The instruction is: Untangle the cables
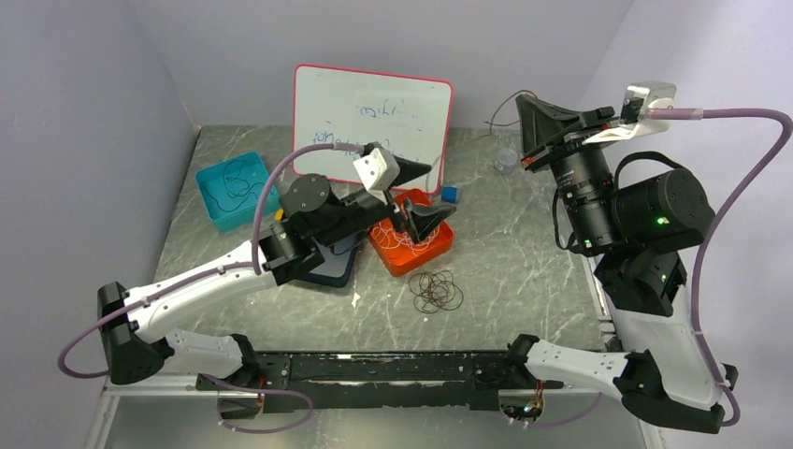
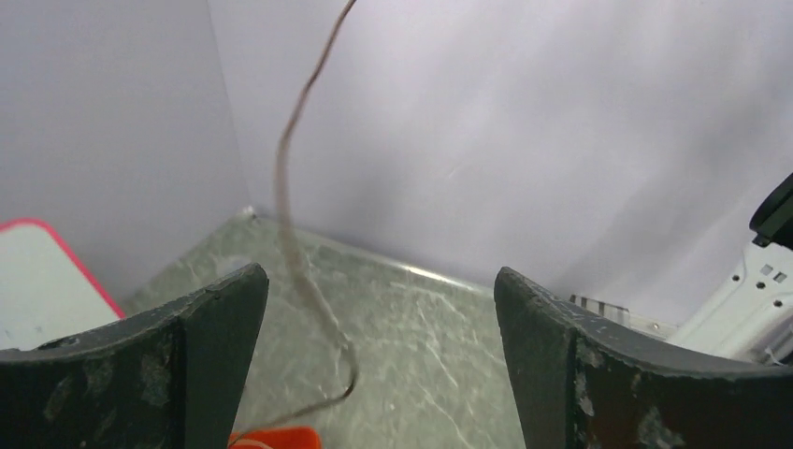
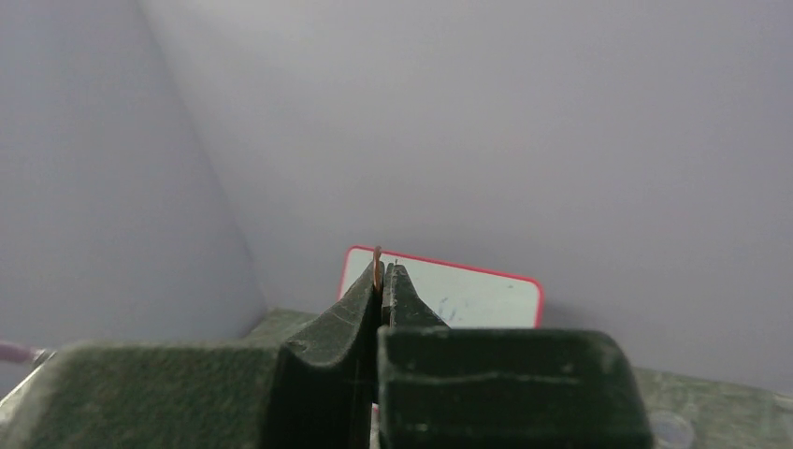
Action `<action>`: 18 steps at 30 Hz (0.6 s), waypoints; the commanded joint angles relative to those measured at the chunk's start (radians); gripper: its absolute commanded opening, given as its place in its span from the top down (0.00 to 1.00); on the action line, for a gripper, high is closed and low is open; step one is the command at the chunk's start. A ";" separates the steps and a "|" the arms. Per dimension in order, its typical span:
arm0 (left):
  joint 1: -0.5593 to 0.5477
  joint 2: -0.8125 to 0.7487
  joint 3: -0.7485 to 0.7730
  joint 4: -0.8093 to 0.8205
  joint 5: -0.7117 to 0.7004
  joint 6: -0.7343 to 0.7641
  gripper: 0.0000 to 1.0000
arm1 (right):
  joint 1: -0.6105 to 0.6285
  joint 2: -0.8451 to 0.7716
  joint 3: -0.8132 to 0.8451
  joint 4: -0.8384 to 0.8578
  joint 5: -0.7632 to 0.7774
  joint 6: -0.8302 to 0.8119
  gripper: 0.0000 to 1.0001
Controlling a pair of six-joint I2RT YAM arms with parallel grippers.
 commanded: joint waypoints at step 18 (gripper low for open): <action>0.065 0.195 0.204 0.069 0.099 0.105 0.93 | 0.006 0.027 -0.004 -0.024 -0.178 0.172 1.00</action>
